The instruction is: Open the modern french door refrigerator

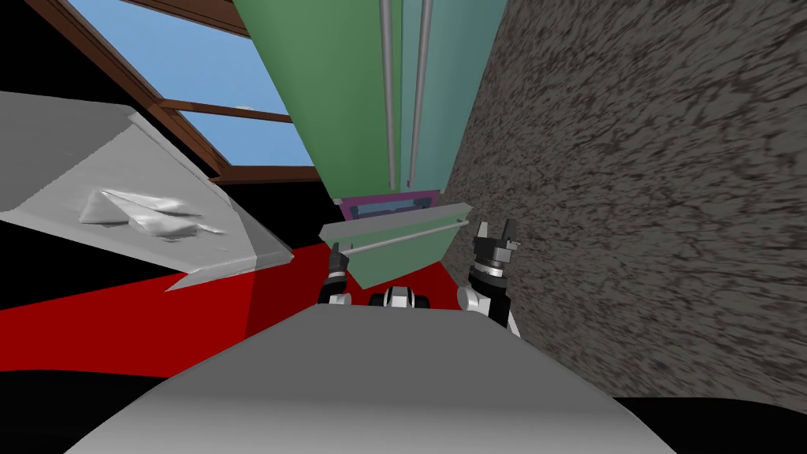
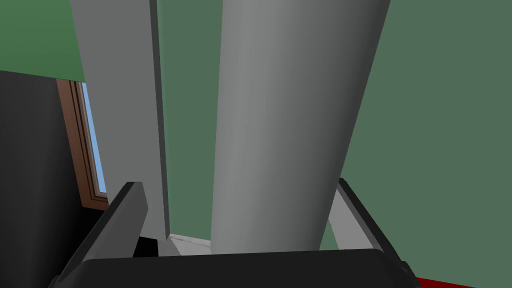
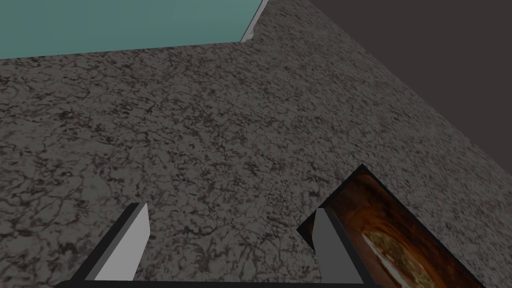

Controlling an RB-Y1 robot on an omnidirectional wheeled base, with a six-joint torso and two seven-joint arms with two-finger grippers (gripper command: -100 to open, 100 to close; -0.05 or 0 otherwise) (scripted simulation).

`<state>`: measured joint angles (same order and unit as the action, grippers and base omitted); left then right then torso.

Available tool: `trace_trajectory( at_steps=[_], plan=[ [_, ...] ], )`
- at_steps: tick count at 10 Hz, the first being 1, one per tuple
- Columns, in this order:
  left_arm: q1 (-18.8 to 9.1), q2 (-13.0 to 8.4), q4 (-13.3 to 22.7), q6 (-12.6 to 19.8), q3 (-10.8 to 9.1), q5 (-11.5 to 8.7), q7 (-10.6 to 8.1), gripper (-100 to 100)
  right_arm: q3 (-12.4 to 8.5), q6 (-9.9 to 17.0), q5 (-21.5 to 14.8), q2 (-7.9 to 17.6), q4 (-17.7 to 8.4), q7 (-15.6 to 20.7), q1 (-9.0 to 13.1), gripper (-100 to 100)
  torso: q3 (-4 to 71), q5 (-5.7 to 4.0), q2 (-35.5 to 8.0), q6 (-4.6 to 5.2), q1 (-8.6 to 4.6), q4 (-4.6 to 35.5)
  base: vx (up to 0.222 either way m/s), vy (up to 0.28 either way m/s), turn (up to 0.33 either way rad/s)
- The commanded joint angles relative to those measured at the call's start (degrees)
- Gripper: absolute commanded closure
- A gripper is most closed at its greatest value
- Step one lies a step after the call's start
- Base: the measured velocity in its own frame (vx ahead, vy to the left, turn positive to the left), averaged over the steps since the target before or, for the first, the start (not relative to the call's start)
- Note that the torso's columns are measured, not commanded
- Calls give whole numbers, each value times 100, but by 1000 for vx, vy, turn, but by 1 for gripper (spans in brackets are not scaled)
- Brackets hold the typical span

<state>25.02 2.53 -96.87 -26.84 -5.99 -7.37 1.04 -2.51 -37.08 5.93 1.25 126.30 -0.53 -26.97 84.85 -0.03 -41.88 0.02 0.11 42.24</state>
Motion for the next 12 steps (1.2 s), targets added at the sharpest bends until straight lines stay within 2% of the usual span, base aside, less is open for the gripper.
trace_trajectory(
  at_steps=[1,4,7,8,9,10,12],
  plan=[
    [54,-11,-394,318,-23,-24,3,-100,0,0,0,0,0,0,0,0,-16,2,-25,-1,-9,2,15,2,1],
    [129,-7,-832,688,-41,-46,16,-100,0,0,0,0,0,0,1,0,-46,-15,-77,-4,-31,29,-7,-10,-2],
    [154,-6,-978,811,-47,-53,21,-100,0,0,0,0,0,0,1,0,-49,-36,-90,-12,-41,52,-6,-6,-1],
    [179,-4,-1123,934,-53,-60,25,-100,0,0,0,0,0,0,1,0,-52,-39,-96,-13,-45,56,0,0,0],
    [227,10,-989,961,-32,-54,26,-100,0,0,0,0,0,0,1,0,-56,-46,-105,-13,-51,65,6,1,-3],
    [242,14,-987,995,-28,-53,29,0,1,0,0,-1,0,0,1,0,-56,-33,-98,-9,-47,49,0,0,0],
    [265,17,-945,1028,-23,-52,30,0,1,0,0,-1,0,0,1,0,-39,-16,-67,-5,-27,28,0,0,0]
  ],
)
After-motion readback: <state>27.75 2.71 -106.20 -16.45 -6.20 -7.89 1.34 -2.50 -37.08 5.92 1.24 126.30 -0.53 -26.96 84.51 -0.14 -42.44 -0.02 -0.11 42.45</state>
